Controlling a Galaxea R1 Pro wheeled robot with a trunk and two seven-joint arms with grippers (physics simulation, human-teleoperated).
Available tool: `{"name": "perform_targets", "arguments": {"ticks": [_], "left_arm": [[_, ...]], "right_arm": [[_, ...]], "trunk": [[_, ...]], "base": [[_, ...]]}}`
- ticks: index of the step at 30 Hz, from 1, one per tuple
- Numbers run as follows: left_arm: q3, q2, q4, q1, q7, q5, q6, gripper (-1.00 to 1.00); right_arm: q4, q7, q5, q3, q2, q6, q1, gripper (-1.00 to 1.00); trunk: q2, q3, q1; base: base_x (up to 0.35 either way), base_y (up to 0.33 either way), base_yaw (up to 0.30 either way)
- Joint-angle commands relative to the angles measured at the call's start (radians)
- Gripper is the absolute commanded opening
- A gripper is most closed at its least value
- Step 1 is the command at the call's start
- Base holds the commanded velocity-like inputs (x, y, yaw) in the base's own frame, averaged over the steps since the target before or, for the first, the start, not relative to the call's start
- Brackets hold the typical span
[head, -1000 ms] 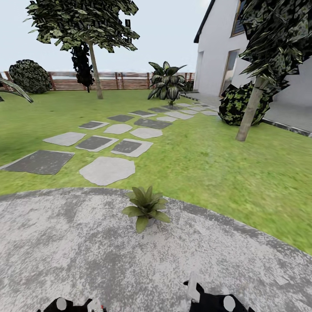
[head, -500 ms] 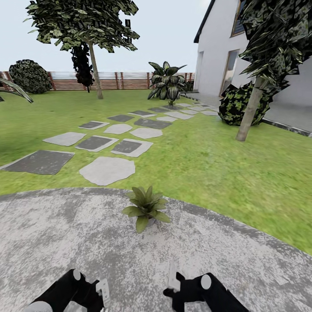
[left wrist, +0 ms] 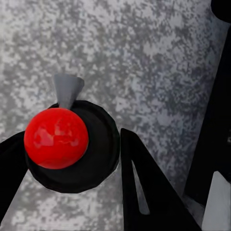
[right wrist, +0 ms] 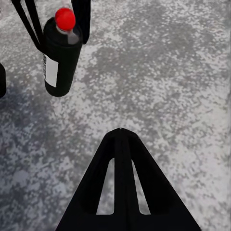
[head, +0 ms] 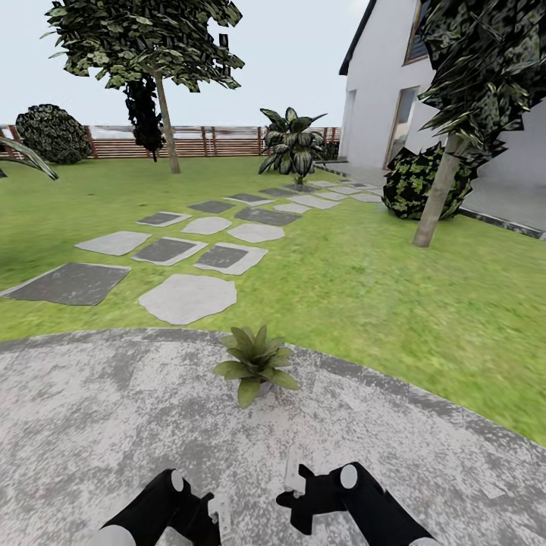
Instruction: Pick up the pesticide atomizer in the garden and spray insectifuge to fully cover both potted plants in the garden.
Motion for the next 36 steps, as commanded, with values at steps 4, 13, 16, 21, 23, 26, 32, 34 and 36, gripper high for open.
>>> {"name": "perform_targets", "arguments": {"ticks": [4, 13, 16, 21, 23, 26, 32, 34, 36], "left_arm": [[-0.001, -0.028, -0.002, 0.000, 0.000, -0.005, 0.003, -1.00], [0.000, -0.059, -0.002, 0.001, 0.003, -0.003, 0.001, -1.00], [0.000, -0.067, -0.003, 0.000, 0.002, -0.002, -0.001, -1.00], [-0.001, -0.082, -0.003, 0.000, 0.001, -0.001, -0.009, -1.00], [0.000, -0.091, -0.012, 0.000, 0.002, 0.000, -0.009, -1.00], [0.002, -0.099, -0.029, 0.000, 0.002, 0.002, -0.009, -1.00], [0.002, -0.107, -0.038, 0.000, 0.003, 0.005, -0.008, -1.00], [0.002, -0.109, -0.039, 0.000, 0.003, 0.006, -0.008, -1.00], [0.002, -0.110, -0.040, 0.000, 0.003, 0.007, -0.009, -1.00]], "right_arm": [[-0.001, 0.001, 0.010, -0.001, 0.011, -0.008, -0.001, -1.00], [-0.002, 0.001, 0.010, -0.001, 0.019, -0.008, -0.001, -1.00], [-0.002, 0.001, 0.010, -0.001, 0.019, -0.008, -0.002, -1.00], [-0.002, 0.001, 0.010, -0.001, 0.019, -0.008, -0.004, -1.00], [-0.002, 0.001, 0.010, -0.001, 0.019, -0.009, -0.004, -1.00], [-0.001, 0.001, 0.010, -0.001, 0.019, -0.009, -0.005, -1.00], [-0.001, 0.001, 0.010, -0.001, 0.019, -0.009, -0.005, -1.00], [-0.002, 0.001, 0.010, -0.001, 0.019, -0.009, -0.005, -1.00], [-0.002, 0.001, 0.010, -0.001, 0.019, -0.009, -0.005, -1.00]], "trunk": [[0.000, -0.001, 0.000], [0.000, -0.001, 0.000], [0.000, -0.001, 0.000], [0.000, -0.001, 0.000], [0.000, -0.001, 0.000], [0.000, -0.001, 0.000], [0.000, -0.001, 0.000], [0.000, -0.001, 0.000], [0.000, -0.001, 0.000]], "base": [[0.000, 0.000, 0.000], [0.000, 0.000, 0.000], [0.000, 0.000, 0.000], [0.000, 0.000, 0.000], [0.000, 0.000, 0.000], [0.000, 0.000, 0.000], [0.000, 0.000, 0.000], [0.000, 0.000, 0.000], [0.000, 0.000, 0.000]]}}
